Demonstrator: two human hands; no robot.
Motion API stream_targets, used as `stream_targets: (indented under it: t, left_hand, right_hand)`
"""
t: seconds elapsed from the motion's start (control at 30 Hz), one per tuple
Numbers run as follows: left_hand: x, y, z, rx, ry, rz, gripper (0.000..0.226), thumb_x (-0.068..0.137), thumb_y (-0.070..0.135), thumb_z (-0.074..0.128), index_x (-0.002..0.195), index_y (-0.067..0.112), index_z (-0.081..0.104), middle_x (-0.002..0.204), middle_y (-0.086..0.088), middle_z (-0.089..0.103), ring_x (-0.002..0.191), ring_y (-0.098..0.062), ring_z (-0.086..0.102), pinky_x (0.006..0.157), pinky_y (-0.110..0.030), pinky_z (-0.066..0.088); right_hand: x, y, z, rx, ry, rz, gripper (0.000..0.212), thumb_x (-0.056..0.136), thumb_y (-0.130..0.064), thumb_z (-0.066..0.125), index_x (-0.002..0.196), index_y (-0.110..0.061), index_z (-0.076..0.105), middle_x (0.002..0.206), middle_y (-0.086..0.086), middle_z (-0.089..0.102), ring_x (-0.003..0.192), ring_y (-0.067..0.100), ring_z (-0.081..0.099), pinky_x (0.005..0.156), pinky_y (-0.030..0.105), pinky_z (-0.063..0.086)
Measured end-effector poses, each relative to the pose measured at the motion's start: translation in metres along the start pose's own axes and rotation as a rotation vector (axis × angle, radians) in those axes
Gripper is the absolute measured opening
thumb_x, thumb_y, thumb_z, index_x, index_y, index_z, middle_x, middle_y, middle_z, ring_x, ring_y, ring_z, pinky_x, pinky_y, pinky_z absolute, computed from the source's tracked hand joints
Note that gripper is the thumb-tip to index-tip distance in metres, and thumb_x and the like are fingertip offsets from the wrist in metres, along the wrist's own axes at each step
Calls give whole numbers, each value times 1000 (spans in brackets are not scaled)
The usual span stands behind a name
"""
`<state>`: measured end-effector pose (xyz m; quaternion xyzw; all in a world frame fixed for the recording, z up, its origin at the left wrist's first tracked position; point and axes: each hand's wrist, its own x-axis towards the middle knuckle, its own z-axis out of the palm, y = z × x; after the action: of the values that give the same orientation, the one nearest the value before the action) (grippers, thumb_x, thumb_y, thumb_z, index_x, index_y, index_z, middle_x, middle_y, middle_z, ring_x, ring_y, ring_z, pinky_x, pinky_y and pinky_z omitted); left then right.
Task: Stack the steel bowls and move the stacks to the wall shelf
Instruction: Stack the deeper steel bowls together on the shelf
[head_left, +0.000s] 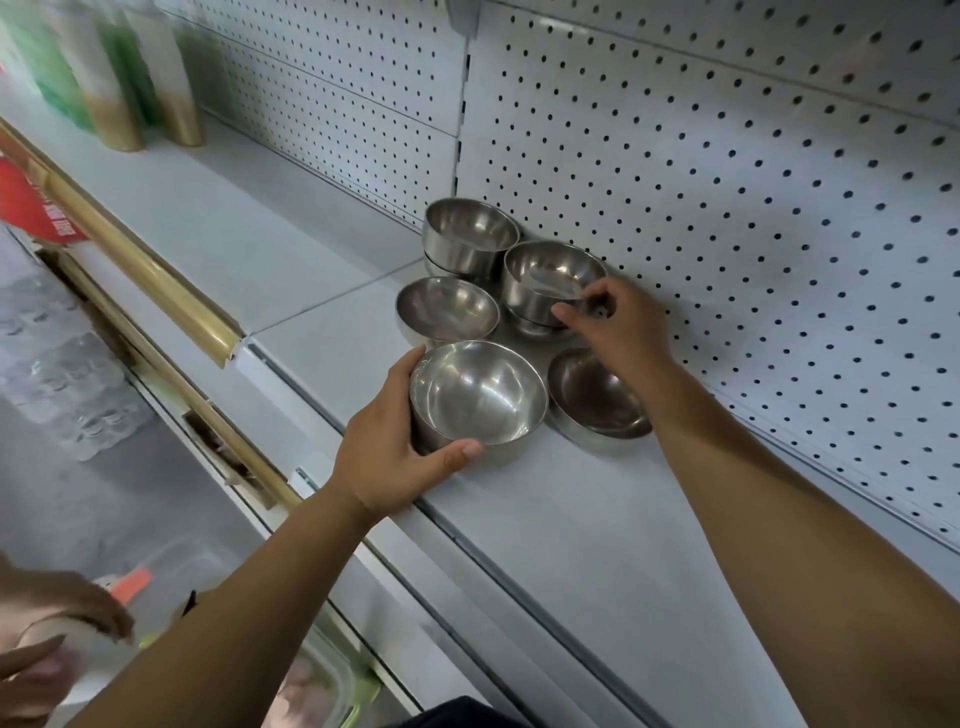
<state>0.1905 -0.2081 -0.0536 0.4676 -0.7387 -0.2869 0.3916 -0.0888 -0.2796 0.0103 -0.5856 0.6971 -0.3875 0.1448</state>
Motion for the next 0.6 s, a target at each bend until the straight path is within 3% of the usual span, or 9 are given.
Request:
stream_targets:
  t: [0.1,0.23,0.47,0.6]
  left_hand:
    - [0,0,1,6,3,3,102,63,83,60,149,46,19,124,40,44,109,-5,54,84,-2,35]
    - [0,-1,2,18,0,12,108,64,83,59,153,36,21,129,23,50,110,-9,55,84,-5,36]
    - [0,-1,3,28,10,18,115,61,97,48,153,34,21,129,19,54,109,-10,57,82,-8,38]
    - [1,-4,4,30,8,24,111,64,91,53,154,33,21,131,17,56,112,-13,60,86,-20,45]
  right_hand:
    - [0,1,2,15,24,-4,34,82,-39,84,104,-18,68,101,-2,69,93,15,63,74,21,47]
    - [-4,-4,-2,90,70,-33,31,82,-36,84,101,-17,69,89,-9,68,85,9,64,74,21,50]
    - [-40,-24,-20,270,92,-140,28,78,-37,87,96,-25,70,94,-5,75,95,17,71,88,36,59]
    - [-73,-35,-27,382,36,-113,23,77,-29,88,92,-29,71,96,2,78,97,22,74,91,44,59]
